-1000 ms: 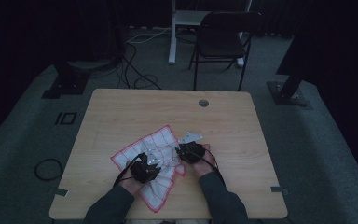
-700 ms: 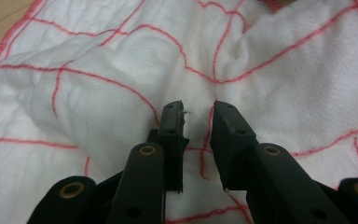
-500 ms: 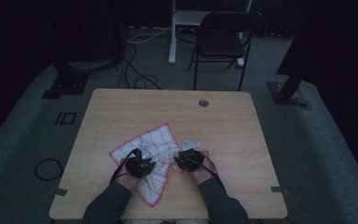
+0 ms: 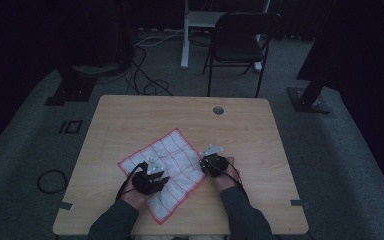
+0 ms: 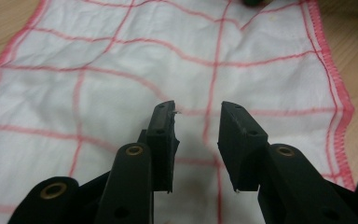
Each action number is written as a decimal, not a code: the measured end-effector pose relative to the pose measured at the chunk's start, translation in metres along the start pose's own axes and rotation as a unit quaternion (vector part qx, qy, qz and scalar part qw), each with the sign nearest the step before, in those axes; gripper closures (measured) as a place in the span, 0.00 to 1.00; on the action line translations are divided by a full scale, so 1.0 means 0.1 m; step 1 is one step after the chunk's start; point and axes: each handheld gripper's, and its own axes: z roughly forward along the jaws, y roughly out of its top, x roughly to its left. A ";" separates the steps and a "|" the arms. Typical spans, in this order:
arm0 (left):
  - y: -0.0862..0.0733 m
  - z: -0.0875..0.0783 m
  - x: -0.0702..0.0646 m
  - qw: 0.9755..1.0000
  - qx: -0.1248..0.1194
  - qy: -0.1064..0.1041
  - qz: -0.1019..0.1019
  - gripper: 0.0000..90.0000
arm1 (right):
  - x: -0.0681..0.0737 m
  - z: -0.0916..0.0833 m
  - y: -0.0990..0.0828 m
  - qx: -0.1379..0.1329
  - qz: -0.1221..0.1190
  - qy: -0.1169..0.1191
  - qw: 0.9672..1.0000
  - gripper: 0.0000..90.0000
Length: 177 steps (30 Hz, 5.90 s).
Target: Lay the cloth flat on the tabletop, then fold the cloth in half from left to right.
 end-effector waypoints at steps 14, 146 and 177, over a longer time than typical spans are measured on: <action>-0.23 0.02 0.07 0.999 0.033 0.021 -0.010 0.77 | -0.25 -0.21 -0.29 0.004 0.038 -0.023 0.999 0.79; -0.17 -0.11 0.64 0.980 -0.082 0.018 -0.179 0.96 | -0.12 -0.73 -0.77 -0.079 0.089 0.023 0.993 0.59; 0.44 -0.13 0.21 0.988 -0.114 -0.027 -0.098 0.95 | -0.10 -0.71 -0.77 -0.077 0.082 0.029 0.993 0.59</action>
